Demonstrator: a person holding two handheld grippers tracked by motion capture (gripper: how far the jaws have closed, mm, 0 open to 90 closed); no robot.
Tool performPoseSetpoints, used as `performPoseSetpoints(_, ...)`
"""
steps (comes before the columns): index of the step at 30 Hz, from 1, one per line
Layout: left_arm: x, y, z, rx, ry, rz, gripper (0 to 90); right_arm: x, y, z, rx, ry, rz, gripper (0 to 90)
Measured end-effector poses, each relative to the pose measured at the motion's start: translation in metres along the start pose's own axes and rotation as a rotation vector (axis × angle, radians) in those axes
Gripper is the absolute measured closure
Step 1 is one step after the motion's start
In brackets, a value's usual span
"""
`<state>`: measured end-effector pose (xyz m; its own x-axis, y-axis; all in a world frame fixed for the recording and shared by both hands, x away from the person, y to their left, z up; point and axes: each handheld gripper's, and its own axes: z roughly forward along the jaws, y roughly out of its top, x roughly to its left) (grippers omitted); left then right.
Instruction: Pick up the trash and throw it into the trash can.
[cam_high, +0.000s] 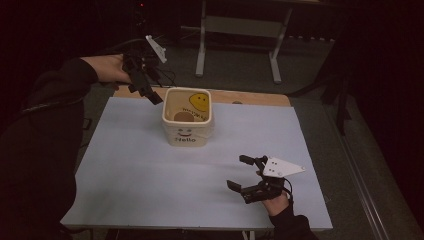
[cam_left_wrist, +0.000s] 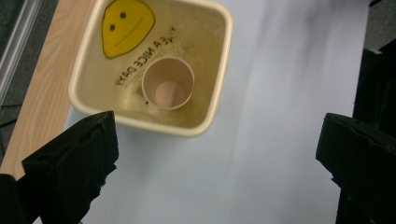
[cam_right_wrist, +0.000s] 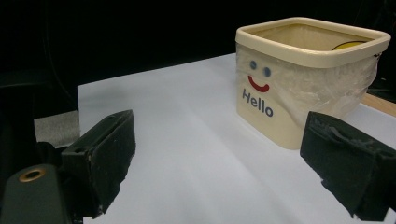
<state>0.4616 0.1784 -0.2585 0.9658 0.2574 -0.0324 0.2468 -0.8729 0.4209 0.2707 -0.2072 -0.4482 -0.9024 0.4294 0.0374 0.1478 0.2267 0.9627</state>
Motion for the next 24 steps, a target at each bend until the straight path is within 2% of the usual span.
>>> performPoseSetpoints(2,-0.003,-0.005,0.000,0.010,0.013,0.003,0.3,0.000,0.000,0.000,0.001,0.001,-0.001,10.3)
performPoseSetpoints(6,-0.007,-0.018,-0.002,-0.046,-0.006,-0.013,0.3,0.000,0.000,0.001,0.004,0.000,-0.001,10.3)
performPoseSetpoints(12,-0.013,-0.035,0.003,-0.031,0.004,-0.014,0.3,0.000,0.000,0.001,0.005,-0.001,-0.001,10.3)
performPoseSetpoints(15,-0.019,-0.041,0.004,-0.049,-0.005,-0.014,0.3,0.000,0.000,0.001,0.005,-0.002,-0.001,10.3)
performPoseSetpoints(20,-0.027,-0.050,0.009,-0.048,-0.013,-0.009,0.3,0.000,0.000,0.003,0.011,-0.002,-0.002,10.3)
performPoseSetpoints(24,-0.032,-0.057,0.011,-0.066,-0.005,-0.008,0.3,0.000,0.000,0.003,0.010,-0.001,-0.003,10.3)
